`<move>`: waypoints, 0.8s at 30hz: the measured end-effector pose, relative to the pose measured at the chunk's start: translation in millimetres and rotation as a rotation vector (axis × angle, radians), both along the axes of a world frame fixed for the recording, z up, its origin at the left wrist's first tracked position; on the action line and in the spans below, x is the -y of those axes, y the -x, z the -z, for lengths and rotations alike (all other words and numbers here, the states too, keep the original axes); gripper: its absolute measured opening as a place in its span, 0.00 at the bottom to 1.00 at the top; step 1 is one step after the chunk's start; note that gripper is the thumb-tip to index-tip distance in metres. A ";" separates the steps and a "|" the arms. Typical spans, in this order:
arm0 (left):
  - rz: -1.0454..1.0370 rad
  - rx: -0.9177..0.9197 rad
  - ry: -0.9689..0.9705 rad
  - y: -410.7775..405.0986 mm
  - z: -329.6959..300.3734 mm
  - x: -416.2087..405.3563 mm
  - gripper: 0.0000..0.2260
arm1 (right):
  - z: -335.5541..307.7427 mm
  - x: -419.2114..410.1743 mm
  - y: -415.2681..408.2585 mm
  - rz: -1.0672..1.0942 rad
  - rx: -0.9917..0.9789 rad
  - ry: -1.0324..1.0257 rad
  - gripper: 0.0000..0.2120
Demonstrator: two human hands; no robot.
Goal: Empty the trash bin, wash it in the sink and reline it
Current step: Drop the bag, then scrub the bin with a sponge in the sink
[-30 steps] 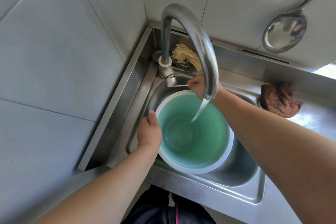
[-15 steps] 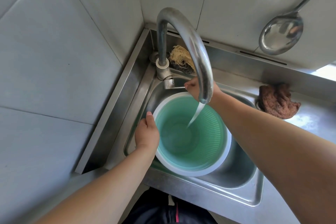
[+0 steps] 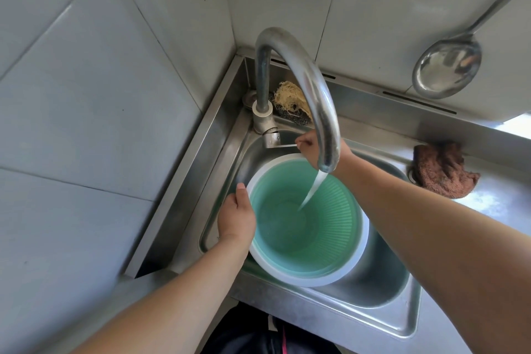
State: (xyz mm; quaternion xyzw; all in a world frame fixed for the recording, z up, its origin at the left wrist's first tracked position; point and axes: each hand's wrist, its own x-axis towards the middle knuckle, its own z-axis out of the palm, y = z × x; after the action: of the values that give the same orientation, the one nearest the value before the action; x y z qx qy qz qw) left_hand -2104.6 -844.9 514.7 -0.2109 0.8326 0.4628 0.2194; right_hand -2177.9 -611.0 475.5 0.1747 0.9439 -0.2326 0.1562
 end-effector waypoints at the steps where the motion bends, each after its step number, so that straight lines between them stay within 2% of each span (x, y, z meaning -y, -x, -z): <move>1: 0.001 -0.002 0.001 0.0 -0.6 -0.2 0.23 | -0.6 -0.3 -0.1 -0.002 -0.001 0.000 0.09; 8: -0.006 -0.006 -0.003 -0.9 -5.3 -2.0 0.22 | -3.8 4.1 1.8 0.052 -0.026 0.045 0.08; 24: 0.005 -0.014 0.003 -0.7 -1.4 -0.8 0.24 | -19.9 9.3 -4.3 -0.011 -0.039 0.011 0.07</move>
State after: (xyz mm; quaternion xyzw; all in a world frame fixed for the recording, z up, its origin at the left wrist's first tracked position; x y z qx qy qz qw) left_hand -2103.9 -844.2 516.2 -0.2059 0.8353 0.4625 0.2143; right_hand -2173.6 -620.3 495.4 0.1640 0.9464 -0.2403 0.1402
